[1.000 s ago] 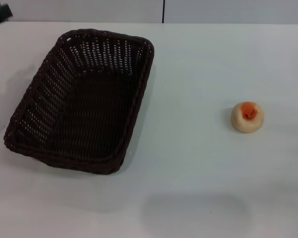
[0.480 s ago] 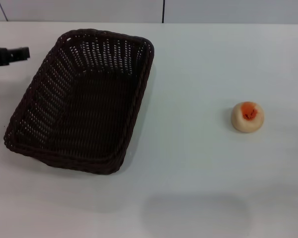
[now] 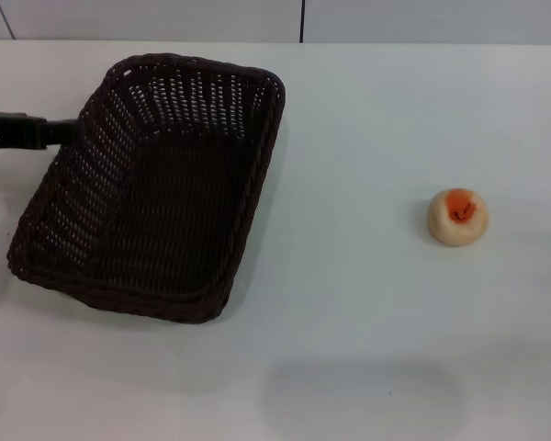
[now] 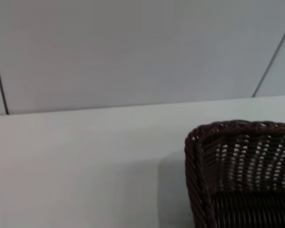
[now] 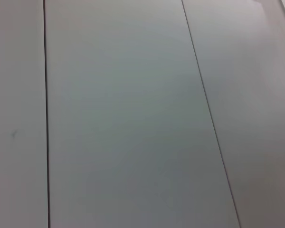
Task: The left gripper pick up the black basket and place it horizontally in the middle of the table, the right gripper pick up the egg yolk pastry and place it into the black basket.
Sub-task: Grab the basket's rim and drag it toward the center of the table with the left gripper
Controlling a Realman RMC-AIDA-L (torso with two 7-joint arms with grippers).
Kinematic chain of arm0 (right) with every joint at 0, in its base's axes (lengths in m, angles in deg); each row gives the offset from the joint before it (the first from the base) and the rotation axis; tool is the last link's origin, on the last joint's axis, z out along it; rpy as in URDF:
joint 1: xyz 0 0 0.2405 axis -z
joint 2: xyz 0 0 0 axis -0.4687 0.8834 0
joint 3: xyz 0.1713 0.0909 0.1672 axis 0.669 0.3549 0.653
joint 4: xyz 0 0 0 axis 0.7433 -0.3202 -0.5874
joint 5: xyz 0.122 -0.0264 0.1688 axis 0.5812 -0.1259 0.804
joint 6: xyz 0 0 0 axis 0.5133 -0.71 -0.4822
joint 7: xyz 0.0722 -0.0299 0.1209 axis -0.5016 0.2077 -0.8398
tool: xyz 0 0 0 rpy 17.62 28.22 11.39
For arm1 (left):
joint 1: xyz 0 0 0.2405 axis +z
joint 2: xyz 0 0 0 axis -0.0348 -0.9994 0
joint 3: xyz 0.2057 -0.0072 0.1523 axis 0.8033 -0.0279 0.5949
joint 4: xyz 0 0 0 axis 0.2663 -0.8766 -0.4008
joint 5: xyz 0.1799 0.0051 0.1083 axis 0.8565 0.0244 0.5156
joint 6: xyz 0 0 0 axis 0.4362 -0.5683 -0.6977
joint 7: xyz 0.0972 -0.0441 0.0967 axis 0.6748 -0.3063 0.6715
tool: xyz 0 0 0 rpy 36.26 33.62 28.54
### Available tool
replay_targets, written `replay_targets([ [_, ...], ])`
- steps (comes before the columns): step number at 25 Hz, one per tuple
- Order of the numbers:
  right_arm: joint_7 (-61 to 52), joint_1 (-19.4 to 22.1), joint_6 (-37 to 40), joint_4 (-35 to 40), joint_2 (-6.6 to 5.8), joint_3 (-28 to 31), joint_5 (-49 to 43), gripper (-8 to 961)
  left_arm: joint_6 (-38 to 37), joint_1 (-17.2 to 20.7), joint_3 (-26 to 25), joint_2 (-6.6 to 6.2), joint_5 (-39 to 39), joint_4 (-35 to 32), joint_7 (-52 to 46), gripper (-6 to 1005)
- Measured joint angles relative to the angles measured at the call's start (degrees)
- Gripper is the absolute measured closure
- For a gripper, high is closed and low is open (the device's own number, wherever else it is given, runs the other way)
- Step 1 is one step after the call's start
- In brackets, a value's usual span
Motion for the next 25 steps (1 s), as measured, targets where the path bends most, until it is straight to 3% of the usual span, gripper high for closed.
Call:
replay_targets([
  [25, 0.3, -0.9, 0.0, 0.0, 0.0, 0.0, 0.0, 269, 1.2, -2.9, 3.6, 0.0, 5.1, -6.4, -0.7, 287],
])
